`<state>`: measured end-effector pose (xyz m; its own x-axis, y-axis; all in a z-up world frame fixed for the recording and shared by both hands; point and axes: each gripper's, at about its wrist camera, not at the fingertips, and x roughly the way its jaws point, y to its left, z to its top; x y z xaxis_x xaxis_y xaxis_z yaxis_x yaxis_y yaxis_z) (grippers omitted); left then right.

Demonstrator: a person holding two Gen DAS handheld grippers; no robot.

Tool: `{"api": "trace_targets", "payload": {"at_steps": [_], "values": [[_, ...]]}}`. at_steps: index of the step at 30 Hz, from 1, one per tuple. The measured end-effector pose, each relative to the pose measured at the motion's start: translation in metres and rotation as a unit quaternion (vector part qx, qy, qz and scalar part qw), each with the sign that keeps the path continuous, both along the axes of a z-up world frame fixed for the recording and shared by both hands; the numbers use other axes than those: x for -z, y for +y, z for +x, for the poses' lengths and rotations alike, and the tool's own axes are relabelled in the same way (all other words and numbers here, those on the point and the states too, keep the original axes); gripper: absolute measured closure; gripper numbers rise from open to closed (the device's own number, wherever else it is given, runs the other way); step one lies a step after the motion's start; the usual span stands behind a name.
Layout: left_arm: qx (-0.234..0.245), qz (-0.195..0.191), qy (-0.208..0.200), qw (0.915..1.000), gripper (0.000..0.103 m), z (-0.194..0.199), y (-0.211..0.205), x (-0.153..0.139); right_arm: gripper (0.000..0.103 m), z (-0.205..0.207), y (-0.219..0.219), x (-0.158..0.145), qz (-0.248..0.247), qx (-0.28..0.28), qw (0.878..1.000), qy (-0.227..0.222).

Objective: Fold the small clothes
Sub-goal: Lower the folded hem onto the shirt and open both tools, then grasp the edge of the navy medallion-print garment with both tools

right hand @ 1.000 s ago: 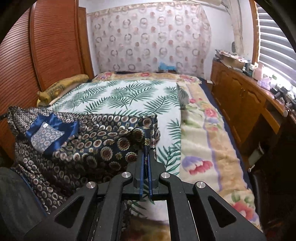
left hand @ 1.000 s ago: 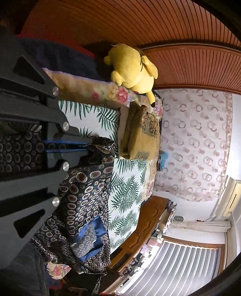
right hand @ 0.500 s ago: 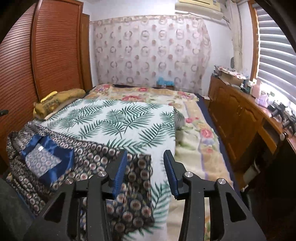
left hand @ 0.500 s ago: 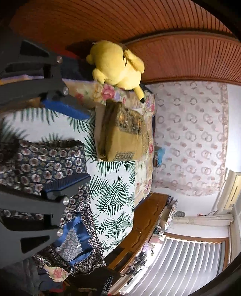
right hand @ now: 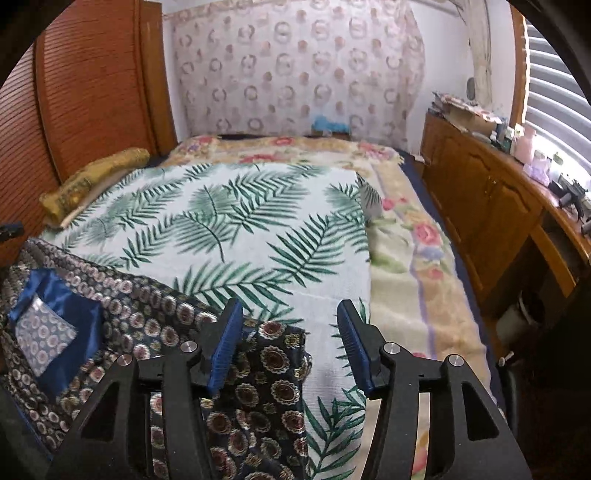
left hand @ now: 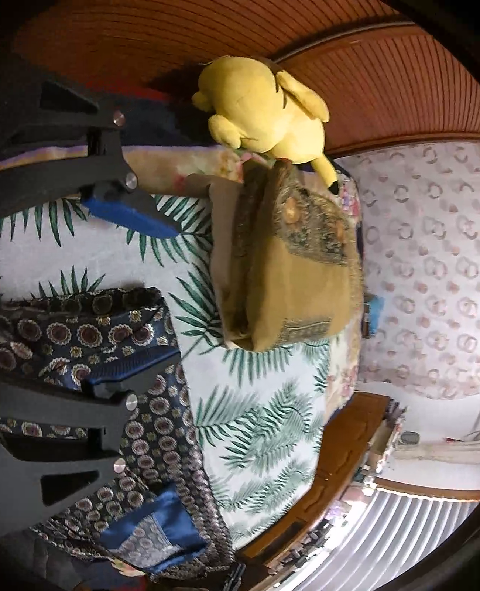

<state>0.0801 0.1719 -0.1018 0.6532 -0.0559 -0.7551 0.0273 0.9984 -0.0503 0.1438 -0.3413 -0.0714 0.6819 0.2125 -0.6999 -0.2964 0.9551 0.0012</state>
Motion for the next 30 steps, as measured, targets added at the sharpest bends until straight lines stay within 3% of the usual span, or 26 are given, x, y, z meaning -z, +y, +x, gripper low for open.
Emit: {"api": "trace_targets", "payload": {"at_steps": [13,19,23,30], "values": [[0.012,0.007,0.048,0.9988,0.044,0.002,-0.009,0.032,0.043,0.001,-0.007,0.019,0.012,0.015,0.999,0.038],[0.015,-0.009,0.037,0.9992,0.044,0.006,-0.01,0.027,0.042,0.005,-0.004,0.03,0.002,0.012,0.998,0.064],[0.024,0.002,0.036,0.9991,0.044,0.012,-0.015,0.022,0.042,0.008,0.002,0.035,-0.003,-0.004,0.997,0.08],[0.043,0.011,0.056,0.9974,0.055,0.02,-0.021,0.032,0.042,0.009,0.009,0.036,-0.012,-0.019,0.997,0.08]]}}
